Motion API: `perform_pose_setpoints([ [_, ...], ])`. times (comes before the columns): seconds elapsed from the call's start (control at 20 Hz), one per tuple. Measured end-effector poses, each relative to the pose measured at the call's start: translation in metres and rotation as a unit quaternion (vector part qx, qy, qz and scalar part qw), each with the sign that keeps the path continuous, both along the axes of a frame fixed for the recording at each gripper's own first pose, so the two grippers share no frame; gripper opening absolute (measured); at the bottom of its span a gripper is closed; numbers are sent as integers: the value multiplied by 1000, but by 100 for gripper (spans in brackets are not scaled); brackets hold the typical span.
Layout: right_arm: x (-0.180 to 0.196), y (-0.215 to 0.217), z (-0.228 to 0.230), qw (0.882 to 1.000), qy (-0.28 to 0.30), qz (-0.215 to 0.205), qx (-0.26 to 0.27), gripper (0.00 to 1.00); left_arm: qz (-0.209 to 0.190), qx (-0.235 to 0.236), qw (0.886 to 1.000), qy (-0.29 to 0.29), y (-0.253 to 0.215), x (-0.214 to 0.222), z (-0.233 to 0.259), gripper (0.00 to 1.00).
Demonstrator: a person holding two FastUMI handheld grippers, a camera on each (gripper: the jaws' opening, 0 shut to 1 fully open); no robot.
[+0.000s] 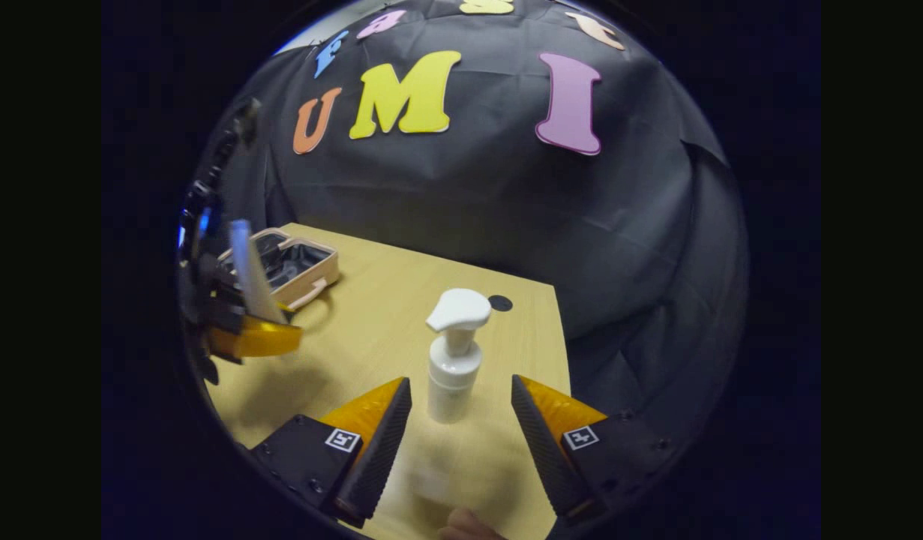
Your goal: First open the suitcase, pack the skin care products into it, and then close the suitcase.
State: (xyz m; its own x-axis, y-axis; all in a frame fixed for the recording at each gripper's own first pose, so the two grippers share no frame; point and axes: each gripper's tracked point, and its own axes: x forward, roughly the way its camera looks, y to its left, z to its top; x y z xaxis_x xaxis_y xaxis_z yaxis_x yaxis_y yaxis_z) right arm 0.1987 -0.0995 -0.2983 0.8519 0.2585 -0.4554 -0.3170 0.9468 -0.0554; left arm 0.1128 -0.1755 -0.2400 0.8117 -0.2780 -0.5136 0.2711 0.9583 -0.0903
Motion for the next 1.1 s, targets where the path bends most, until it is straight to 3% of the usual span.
perform_pose_setpoints([
  [0.4, 46, 20, -28, 999, 11, -27, 33, 80, 68, 23, 997, -6, 69, -79, 51, 49],
  [0.55, 46, 15, -36, 998, 23, -53, 38, 68, 105, 21, 994, -16, 106, -93, 64, 49],
  [0.7, 45, 15, -43, 995, 29, -82, 40, 52, 132, 19, 991, -16, 145, -101, 69, 49],
  [0.9, 35, 16, -40, 991, 53, -114, 56, 48, 167, 15, 986, -9, 200, -100, 70, 49],
  [1.0, 20, 28, -24, 985, 67, -123, 103, 48, 171, 17, 985, -4, 223, -88, 64, 49],
  [1.1, 1, 35, 0, 985, 56, -123, 106, 48, 169, 26, 985, -3, 245, -76, 62, 49],
])
